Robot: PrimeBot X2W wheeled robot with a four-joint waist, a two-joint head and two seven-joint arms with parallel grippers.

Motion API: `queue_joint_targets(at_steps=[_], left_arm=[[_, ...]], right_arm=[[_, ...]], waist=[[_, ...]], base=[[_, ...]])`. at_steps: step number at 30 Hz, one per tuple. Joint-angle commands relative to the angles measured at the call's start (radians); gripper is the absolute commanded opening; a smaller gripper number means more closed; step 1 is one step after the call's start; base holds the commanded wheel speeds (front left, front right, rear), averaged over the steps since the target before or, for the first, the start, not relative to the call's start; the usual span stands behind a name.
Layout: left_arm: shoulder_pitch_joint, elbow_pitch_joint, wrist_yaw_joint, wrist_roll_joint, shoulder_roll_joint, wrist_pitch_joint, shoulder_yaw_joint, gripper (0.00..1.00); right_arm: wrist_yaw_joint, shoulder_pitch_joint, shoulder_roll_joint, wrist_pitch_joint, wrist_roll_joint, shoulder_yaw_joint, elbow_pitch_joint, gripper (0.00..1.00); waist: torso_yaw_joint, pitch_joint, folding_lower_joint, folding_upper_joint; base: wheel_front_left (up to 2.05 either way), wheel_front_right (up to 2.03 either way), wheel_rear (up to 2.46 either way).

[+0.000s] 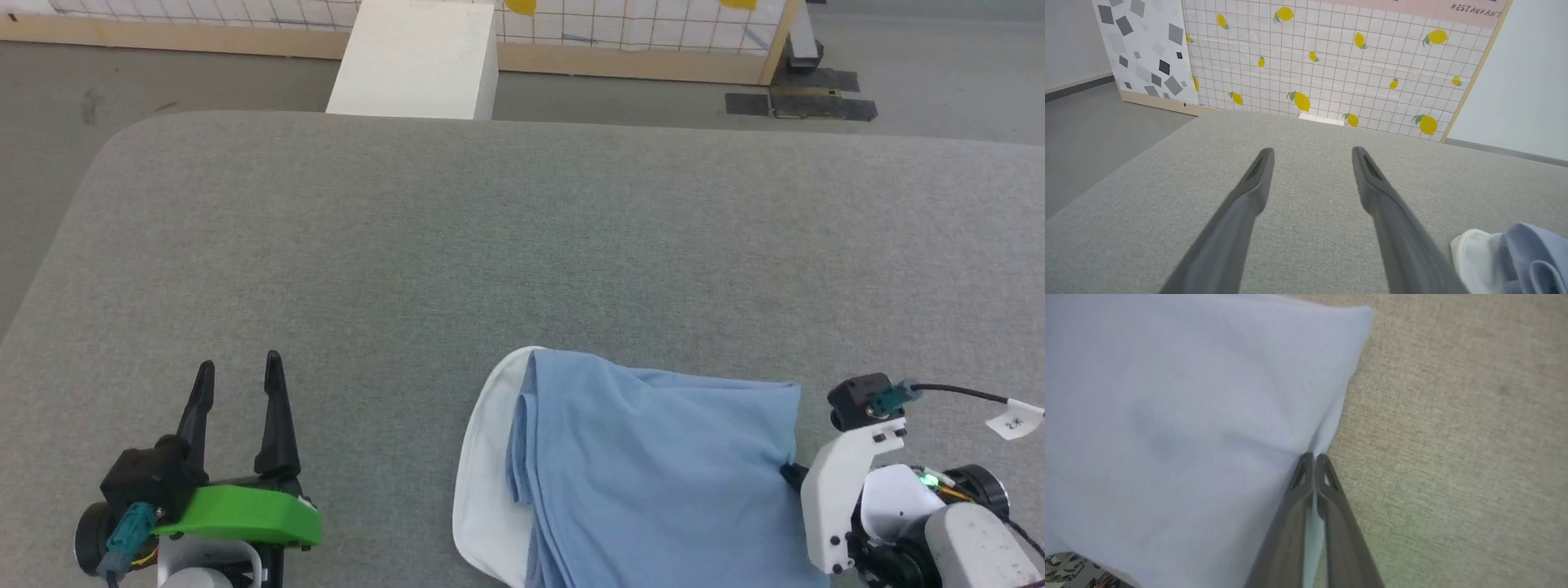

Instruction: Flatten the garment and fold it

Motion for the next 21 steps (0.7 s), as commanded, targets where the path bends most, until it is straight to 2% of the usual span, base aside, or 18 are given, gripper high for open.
queue_joint_targets(at_steps=[1,4,9,14,17,21], left_arm=[[-0.001,-0.003,-0.002,0.004,-0.002,-0.005,0.003,1.00],[-0.002,-0.018,0.004,0.001,-0.004,-0.005,0.015,1.00],[-0.010,-0.051,0.011,-0.001,0.000,-0.005,0.048,1.00],[-0.027,-0.083,0.023,0.008,0.026,-0.003,0.073,1.00],[-0.047,-0.113,0.027,0.018,0.045,0.014,0.076,1.00],[-0.083,-0.157,0.027,0.036,0.070,0.051,0.064,1.00]], right_arm=[[-0.002,-0.014,-0.023,0.011,0.013,0.020,-0.002,0.00],[-0.002,-0.042,-0.080,0.033,0.042,0.059,-0.036,0.00],[-0.002,-0.123,-0.200,0.070,0.091,0.140,-0.083,0.00],[-0.002,-0.223,-0.291,0.069,0.131,0.172,-0.064,0.00],[-0.002,-0.278,-0.330,0.046,0.141,0.156,-0.021,0.00],[-0.002,-0.341,-0.367,0.000,0.139,0.101,0.063,0.00]], waist=[[-0.037,0.011,0.0000,0.0000],[-0.104,0.032,0.0000,0.0000],[-0.270,0.086,0.0000,0.0000],[-0.412,0.148,0.0000,0.0000],[-0.451,0.193,0.0000,0.0000],[-0.455,0.263,0.0000,0.0000]], base=[[0.00,0.00,0.00],[0.00,0.00,0.00],[0.00,0.00,0.00],[0.00,0.00,0.00],[0.00,0.00,0.00],[0.00,0.00,0.00]])
